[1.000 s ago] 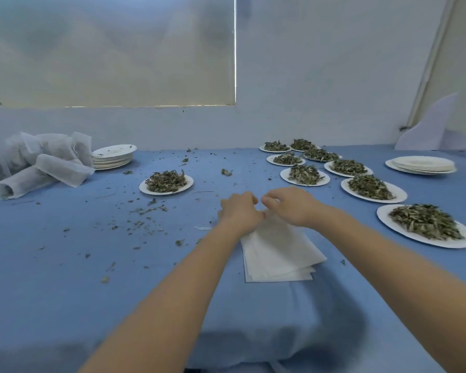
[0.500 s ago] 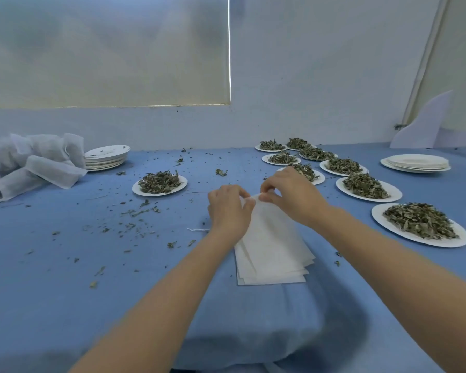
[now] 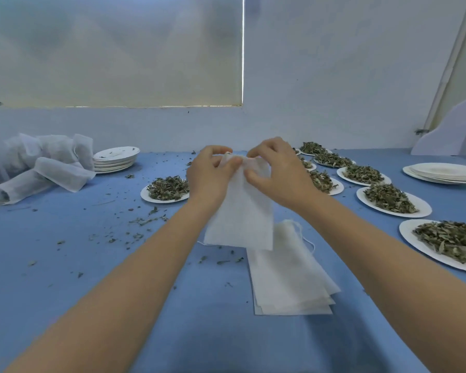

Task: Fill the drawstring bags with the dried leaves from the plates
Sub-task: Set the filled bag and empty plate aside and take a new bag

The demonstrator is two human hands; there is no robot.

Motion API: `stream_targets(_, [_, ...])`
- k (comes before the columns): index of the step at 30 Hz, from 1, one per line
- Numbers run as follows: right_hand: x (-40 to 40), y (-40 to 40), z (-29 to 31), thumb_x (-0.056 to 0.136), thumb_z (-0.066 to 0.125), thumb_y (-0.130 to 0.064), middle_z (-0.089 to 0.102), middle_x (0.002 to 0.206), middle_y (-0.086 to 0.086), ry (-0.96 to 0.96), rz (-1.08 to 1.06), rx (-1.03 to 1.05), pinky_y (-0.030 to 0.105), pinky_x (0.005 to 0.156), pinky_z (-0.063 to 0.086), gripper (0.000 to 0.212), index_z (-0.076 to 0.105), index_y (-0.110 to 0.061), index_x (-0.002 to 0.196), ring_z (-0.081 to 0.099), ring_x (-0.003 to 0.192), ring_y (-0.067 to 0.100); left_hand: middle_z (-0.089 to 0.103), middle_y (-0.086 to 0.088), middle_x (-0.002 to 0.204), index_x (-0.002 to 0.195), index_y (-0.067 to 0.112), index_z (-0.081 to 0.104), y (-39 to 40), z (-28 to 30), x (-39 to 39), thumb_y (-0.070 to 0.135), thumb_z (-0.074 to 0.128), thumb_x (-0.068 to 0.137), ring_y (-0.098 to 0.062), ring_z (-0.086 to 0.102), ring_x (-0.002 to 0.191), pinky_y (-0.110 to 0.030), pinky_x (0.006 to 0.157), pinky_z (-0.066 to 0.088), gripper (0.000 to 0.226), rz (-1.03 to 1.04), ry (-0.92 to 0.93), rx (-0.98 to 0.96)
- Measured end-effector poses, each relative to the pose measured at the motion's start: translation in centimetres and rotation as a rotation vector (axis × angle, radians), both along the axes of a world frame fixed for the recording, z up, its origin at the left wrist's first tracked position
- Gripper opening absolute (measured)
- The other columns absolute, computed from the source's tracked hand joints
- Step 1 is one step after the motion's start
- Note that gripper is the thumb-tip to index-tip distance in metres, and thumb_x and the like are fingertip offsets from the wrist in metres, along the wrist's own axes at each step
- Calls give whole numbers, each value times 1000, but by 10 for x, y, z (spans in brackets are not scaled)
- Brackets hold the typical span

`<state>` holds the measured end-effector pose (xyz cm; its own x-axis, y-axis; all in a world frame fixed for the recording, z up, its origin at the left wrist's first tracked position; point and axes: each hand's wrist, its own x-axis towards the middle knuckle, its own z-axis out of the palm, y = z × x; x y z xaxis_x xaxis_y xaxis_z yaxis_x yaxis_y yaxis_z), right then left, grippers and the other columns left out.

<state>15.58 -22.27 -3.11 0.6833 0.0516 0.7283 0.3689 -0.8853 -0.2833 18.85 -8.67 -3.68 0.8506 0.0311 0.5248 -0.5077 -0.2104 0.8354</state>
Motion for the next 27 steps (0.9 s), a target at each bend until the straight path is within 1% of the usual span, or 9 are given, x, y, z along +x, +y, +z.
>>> stream_targets(3, [21,14,7,84,63,-30,55,106,9,17,-81,-117,36,88,38,27,70,-9,98,48,101,24,61,17,78,88,25,64,15,11,13,22,70,80,11,55,73,-3,61,40,10,-57,-43,66])
stream_targets(7, [44,21,20,89,60,-36,60,88,7,155,-1,-15,23,65,35,30,71,-8,86,52,83,19,67,10,93,91,22,66,33,18,32,23,65,85,-5,62,92,-16,75,45,7,-202,13,108])
stream_targets(10, [55,21,25,89,61,-32,64,86,4,196,25,-19,26,68,33,24,70,-10,87,55,86,19,66,11,86,87,24,66,45,17,49,21,63,87,-2,60,81,-18,72,47,4,-215,57,130])
stream_targets(12, [61,24,24,90,58,-32,63,85,1,174,-17,-153,27,71,31,20,71,-16,90,51,89,19,64,14,80,85,23,67,49,13,59,23,63,87,3,58,71,-13,66,46,4,-210,80,182])
stream_targets(16, [71,30,17,92,54,-17,60,106,0,19,-29,-326,26,82,29,22,70,-21,107,44,101,21,63,4,77,86,17,69,49,4,73,24,66,85,-2,56,63,-10,55,44,7,-204,137,251])
stream_targets(20, [81,33,14,93,47,-24,64,104,0,31,-86,-396,27,81,28,25,67,-22,108,48,99,22,66,4,77,77,23,69,50,0,81,24,74,77,1,57,63,-13,61,46,5,-109,95,208])
stream_targets(21, [83,34,14,93,46,-28,65,99,1,55,-108,-386,26,80,27,26,67,-22,107,50,96,22,67,6,78,76,23,69,50,-1,83,26,76,75,2,58,63,-12,62,45,7,-66,71,205])
stream_targets(24, [88,40,15,94,43,-40,67,87,1,139,-142,-379,26,75,27,31,66,-20,97,52,82,22,65,13,76,71,25,63,50,-2,86,27,78,73,11,56,59,-4,52,37,15,12,18,196])
stream_targets(27, [91,43,16,93,47,-37,65,83,2,278,-79,-346,28,59,28,29,52,-21,70,53,74,22,63,14,72,69,26,57,52,-3,89,25,79,72,12,55,60,-1,55,37,22,17,-5,208])
